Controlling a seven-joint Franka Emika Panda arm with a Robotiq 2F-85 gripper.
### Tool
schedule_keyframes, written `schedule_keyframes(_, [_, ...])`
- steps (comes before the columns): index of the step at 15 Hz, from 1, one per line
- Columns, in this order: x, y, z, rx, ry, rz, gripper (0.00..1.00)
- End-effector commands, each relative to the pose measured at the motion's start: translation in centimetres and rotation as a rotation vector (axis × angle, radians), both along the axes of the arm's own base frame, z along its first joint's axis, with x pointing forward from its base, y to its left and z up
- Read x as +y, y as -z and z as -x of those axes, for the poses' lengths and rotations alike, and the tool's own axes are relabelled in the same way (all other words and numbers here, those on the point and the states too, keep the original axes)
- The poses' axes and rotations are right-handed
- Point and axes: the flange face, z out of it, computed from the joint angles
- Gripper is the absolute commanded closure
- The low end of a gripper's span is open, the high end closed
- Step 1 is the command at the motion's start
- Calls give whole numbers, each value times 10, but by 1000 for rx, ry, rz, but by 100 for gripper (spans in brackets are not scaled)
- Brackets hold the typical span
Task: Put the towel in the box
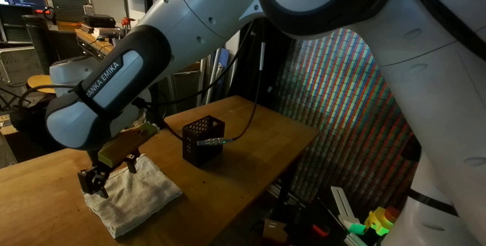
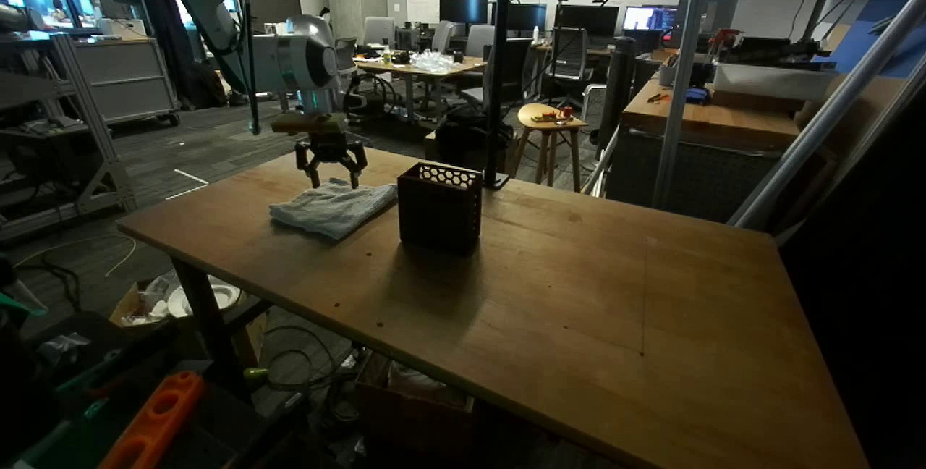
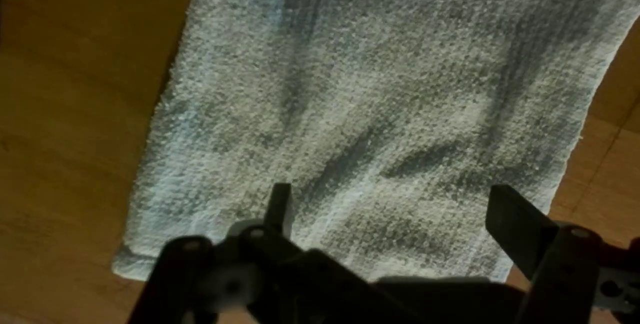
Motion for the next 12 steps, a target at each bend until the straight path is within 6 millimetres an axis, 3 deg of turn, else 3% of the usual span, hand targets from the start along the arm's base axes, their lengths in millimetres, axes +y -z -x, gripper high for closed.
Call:
schedule_keyframes(1, [3,19,2,19,-36,-17,0])
schedule_keyframes(5, [1,40,10,51,-53,-18,0])
schedule_keyframes(9, [16,48,12,50,-89,-54,0])
schedule_keyframes(10, [21,47,14,44,-102,-70,25])
schedule_keyframes(11, [25,45,15,46,-110,-75,26])
schedule_keyframes(12, [29,43,17,42,-121,-83,34])
